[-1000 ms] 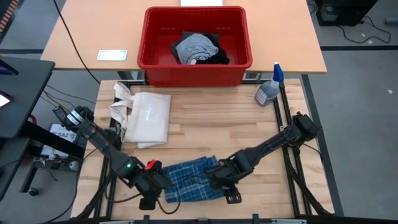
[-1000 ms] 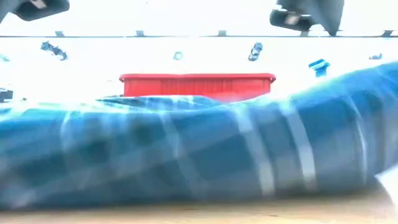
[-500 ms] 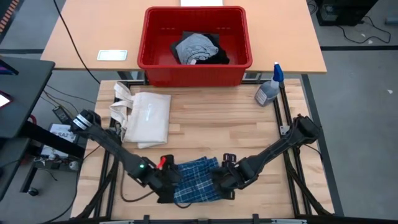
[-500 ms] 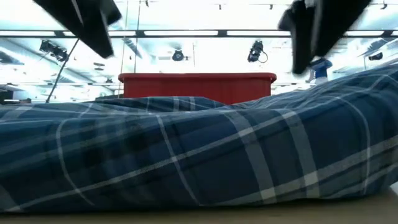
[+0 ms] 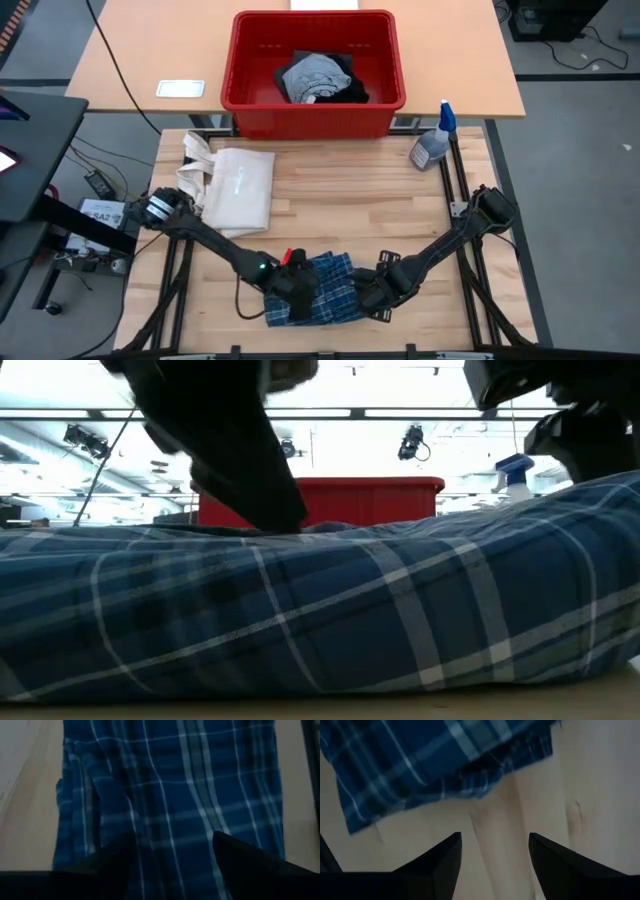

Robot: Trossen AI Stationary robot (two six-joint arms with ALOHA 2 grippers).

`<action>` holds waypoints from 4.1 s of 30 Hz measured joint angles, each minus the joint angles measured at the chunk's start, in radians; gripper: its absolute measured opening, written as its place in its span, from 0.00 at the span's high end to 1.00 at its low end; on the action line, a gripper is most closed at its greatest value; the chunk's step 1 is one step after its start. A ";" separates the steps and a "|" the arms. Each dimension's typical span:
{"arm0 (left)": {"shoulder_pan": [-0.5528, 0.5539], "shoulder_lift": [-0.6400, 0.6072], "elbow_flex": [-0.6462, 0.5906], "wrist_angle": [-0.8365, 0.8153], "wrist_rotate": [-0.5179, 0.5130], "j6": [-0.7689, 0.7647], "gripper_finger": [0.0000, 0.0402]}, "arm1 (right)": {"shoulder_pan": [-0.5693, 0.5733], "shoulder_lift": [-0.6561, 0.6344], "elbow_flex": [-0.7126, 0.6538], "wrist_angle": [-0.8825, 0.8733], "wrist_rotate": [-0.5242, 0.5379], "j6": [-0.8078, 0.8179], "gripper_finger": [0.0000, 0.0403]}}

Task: Sort clothes
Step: Remove the gray shirt from the red bin

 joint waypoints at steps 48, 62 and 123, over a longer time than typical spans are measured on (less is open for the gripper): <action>-0.188 -0.356 0.001 -0.573 -0.070 -0.114 0.32 | -0.008 -0.310 0.000 -0.029 0.152 0.078 0.47; -0.060 -0.638 0.002 -0.407 -0.252 -0.227 0.32 | -0.128 -0.308 0.000 0.302 0.064 0.088 0.47; 1.493 0.174 0.789 -0.142 0.606 0.335 0.57 | -1.482 -0.011 0.391 0.867 -0.305 -0.736 0.47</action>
